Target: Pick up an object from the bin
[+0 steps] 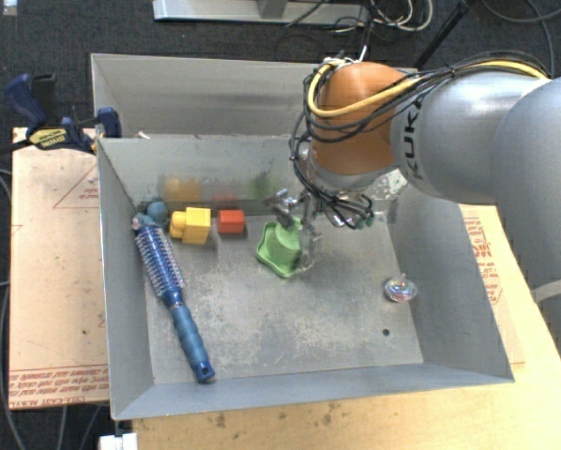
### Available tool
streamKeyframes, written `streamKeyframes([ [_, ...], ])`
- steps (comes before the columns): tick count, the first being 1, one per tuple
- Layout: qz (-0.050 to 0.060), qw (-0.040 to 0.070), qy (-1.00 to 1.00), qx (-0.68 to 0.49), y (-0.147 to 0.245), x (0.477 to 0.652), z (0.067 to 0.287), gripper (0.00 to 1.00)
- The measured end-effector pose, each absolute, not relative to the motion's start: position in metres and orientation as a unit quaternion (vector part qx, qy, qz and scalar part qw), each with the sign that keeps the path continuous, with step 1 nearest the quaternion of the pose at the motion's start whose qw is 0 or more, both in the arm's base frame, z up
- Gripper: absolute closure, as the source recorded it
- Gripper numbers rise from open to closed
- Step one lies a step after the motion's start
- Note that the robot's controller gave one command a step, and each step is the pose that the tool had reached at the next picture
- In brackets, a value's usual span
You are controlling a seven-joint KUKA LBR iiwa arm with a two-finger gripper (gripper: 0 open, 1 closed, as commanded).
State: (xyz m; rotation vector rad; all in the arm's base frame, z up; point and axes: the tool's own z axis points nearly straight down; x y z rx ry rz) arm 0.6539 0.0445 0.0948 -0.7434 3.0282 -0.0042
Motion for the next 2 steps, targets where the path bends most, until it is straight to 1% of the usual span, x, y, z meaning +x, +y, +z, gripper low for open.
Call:
streamKeyframes([
  [1,0.000,0.003,0.968,-0.250,0.048,0.604,0.156,1.00],
  [2,-0.001,0.004,0.971,-0.241,0.012,0.576,0.228,1.00],
])
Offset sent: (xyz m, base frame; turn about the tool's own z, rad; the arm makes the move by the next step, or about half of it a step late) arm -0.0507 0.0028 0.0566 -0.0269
